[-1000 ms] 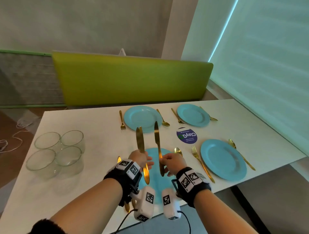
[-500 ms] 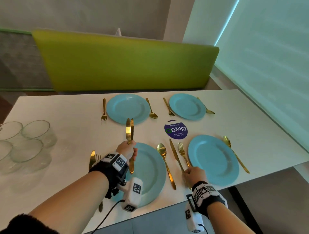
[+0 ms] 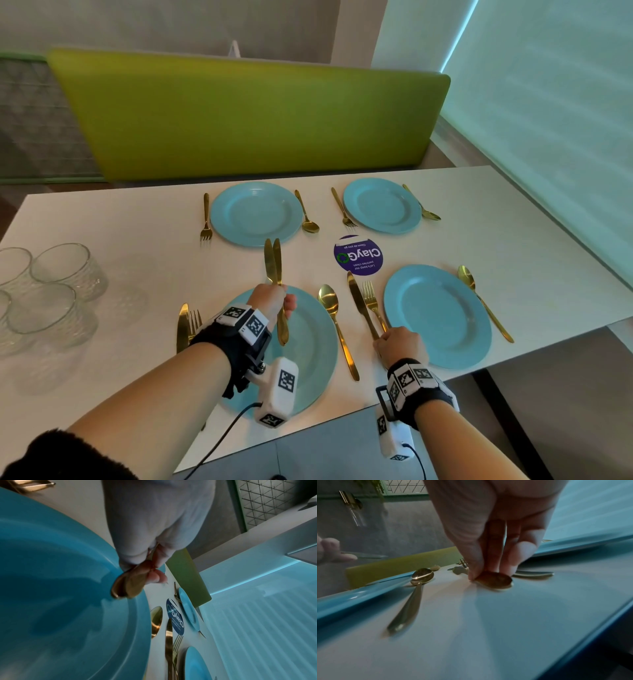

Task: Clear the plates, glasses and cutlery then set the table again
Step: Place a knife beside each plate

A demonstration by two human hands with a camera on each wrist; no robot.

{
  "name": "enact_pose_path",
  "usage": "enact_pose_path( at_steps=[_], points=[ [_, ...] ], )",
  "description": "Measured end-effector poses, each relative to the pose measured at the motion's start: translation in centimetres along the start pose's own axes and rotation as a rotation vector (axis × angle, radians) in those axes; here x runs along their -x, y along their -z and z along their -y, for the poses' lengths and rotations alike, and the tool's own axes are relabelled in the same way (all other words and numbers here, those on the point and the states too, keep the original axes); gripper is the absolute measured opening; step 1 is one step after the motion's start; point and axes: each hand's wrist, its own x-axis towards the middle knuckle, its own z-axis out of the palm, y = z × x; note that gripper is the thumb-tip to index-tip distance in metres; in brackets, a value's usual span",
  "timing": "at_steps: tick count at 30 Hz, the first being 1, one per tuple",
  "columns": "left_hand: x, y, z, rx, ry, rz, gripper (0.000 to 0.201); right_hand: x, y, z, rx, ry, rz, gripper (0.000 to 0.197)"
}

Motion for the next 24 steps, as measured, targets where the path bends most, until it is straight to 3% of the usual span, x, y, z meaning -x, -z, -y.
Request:
enact_pose_path(
  at_steps=[4, 24],
  points=[
    [0.07, -0.17, -0.07, 0.004, 0.015, 0.001, 0.016, -0.15, -0.13, 0.00, -0.002, -0.011, -0.009, 0.020],
    [0.38, -0.42, -0.43, -0.031, 0.006, 0.013, 0.014, -0.01, -0.18, -0.39, 0.003, -0.042, 0.008, 0.022]
  ],
)
